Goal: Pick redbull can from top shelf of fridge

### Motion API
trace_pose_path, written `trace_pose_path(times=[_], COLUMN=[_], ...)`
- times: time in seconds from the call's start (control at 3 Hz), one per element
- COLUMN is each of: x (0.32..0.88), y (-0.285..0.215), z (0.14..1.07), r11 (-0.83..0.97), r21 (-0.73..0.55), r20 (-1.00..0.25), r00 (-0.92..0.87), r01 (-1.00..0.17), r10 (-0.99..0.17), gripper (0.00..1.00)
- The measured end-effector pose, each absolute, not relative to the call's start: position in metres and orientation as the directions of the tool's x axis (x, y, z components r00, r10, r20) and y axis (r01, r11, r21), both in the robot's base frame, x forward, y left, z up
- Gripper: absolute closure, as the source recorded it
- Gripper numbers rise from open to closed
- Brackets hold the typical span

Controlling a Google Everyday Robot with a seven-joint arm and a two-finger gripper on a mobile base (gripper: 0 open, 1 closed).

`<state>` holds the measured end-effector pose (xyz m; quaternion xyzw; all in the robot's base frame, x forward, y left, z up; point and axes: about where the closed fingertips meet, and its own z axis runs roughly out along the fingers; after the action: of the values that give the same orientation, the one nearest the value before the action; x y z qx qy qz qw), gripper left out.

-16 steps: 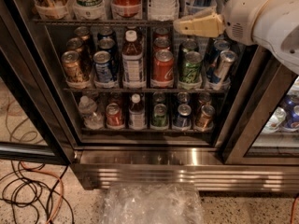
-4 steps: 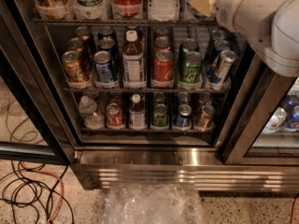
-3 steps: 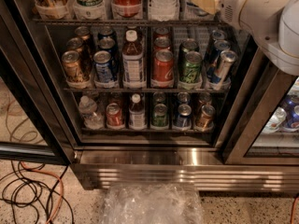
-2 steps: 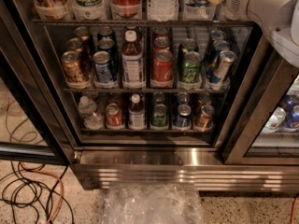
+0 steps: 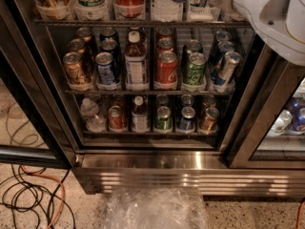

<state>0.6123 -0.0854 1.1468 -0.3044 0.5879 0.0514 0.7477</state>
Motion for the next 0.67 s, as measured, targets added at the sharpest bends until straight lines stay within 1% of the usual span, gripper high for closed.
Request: trace_pose_path(times=[0.33,0.67], x=[0.611,0.600], y=[-0.089,-0.106], z=[1.145,1.137], r11=[0.807,0.788], r21=[-0.404,-0.427], r20=[-0.908,-0.903], r00=[0.294,0.260], r01=[-0.431,-0.443], r10=[-0.298,-0.343], gripper=[1.00,1.00])
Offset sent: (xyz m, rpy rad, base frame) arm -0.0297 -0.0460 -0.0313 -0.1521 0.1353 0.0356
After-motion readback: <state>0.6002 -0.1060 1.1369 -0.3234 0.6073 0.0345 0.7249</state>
